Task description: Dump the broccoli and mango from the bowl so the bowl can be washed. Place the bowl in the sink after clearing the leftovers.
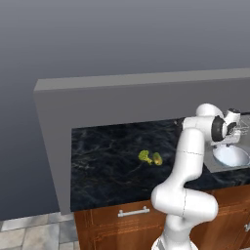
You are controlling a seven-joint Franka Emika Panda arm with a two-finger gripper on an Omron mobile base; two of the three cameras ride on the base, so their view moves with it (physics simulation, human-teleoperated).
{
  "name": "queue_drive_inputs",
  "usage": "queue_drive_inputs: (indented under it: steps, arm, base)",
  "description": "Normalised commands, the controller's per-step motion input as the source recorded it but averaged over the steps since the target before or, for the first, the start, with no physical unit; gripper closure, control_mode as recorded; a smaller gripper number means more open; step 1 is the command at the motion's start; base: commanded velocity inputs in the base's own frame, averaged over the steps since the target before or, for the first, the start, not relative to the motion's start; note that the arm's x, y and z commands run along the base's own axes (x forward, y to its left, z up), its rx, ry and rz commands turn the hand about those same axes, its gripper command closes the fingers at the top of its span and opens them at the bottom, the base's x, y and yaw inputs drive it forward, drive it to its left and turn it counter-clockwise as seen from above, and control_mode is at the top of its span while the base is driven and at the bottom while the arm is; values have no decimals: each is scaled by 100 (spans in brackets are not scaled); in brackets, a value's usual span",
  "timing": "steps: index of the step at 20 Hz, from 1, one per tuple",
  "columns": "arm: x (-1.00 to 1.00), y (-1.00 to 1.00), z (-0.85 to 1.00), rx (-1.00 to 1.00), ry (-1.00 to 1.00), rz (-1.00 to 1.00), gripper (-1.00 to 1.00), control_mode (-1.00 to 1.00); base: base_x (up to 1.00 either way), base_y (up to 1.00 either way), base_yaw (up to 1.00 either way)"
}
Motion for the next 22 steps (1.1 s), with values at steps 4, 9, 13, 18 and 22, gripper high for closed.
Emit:
queue_drive_inputs:
  steps: [4,9,13,18,22]
  arm:
    - [-35,71,100,-11,-20,-7,-100,-100]
    - [-66,99,100,-13,-26,-8,-100,-100]
    - [-96,100,99,-14,-30,-4,-100,-100]
    - [-99,100,82,-19,-31,0,-100,-100]
    - [-76,100,52,-21,-28,0,-100,-100]
  base:
    - [0,0,0]
    - [0,0,0]
    - [0,0,0]
    - [0,0,0]
    - [0,0,0]
